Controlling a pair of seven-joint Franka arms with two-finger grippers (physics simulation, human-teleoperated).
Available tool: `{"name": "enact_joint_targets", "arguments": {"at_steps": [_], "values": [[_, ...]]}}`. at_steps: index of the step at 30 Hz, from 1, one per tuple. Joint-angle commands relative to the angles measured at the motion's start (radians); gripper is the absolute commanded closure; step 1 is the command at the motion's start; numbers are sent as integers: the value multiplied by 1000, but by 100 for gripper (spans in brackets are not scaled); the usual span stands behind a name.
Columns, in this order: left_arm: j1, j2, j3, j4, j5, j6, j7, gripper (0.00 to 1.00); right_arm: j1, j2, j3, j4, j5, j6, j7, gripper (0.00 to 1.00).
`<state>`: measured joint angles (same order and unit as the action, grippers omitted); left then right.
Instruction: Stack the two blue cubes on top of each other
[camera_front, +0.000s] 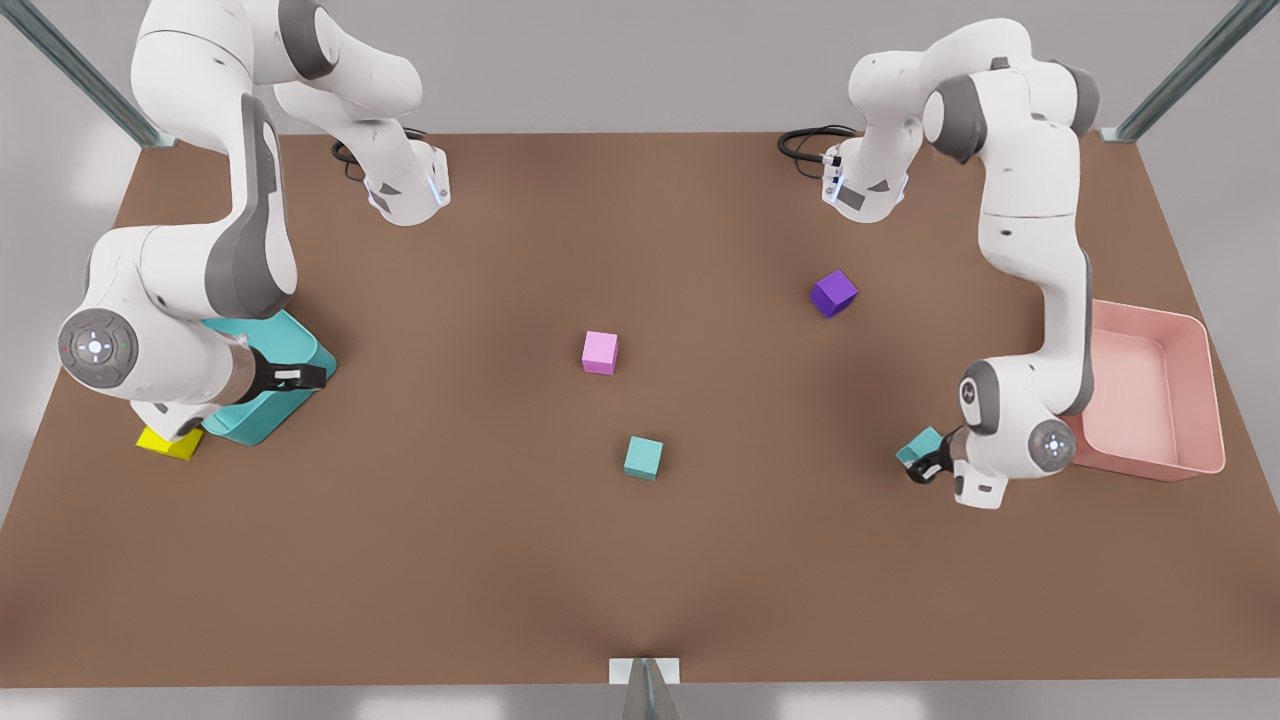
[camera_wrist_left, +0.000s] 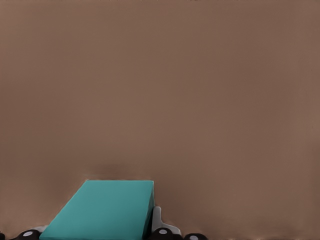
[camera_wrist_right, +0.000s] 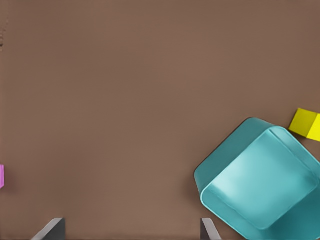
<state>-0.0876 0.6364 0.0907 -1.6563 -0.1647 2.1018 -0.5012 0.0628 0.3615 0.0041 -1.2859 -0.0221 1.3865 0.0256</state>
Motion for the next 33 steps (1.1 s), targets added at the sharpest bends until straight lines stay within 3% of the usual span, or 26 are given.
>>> {"name": "enact_joint_targets", "arguments": {"at_steps": [1,2,5,8,11,33], "values": [[-63,-17,-28,62,-9,-117,-65,55,0,-1,1,0,2,0,-69,0],[-121,-17,-29,159,-9,-239,-91,55,0,0,0,0,2,0,-69,0],[-409,14,-29,285,-9,-276,-330,55,0,0,-1,0,4,2,-69,0],[-452,100,-68,417,-15,-267,-435,55,0,0,1,0,4,2,-69,0],[-485,301,-100,673,-12,-261,-513,54,0,0,0,0,4,2,-69,0],[-535,480,-112,879,-16,-238,-550,53,-31,17,4,50,14,14,-85,0]]}}
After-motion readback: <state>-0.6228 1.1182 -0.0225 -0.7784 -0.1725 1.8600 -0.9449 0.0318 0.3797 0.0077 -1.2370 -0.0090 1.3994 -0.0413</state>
